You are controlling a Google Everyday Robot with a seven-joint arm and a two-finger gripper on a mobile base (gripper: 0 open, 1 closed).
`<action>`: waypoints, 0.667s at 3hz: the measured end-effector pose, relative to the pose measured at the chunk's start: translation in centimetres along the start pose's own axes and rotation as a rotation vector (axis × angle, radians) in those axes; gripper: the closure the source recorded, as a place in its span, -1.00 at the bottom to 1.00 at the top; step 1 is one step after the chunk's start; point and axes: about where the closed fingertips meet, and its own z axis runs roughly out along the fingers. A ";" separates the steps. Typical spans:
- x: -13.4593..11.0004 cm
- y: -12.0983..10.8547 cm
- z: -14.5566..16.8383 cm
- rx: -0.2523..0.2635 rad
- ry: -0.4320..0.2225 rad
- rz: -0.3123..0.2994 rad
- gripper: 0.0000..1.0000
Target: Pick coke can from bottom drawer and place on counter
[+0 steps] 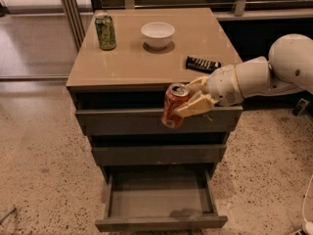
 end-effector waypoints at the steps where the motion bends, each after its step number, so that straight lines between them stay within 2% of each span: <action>1: -1.9 -3.3 -0.4 0.081 0.041 0.022 1.00; 2: -4.5 -7.2 -0.6 0.143 0.085 0.048 1.00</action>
Offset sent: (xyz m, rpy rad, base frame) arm 0.1224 0.0040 0.0824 -0.1303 -0.0315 -0.2423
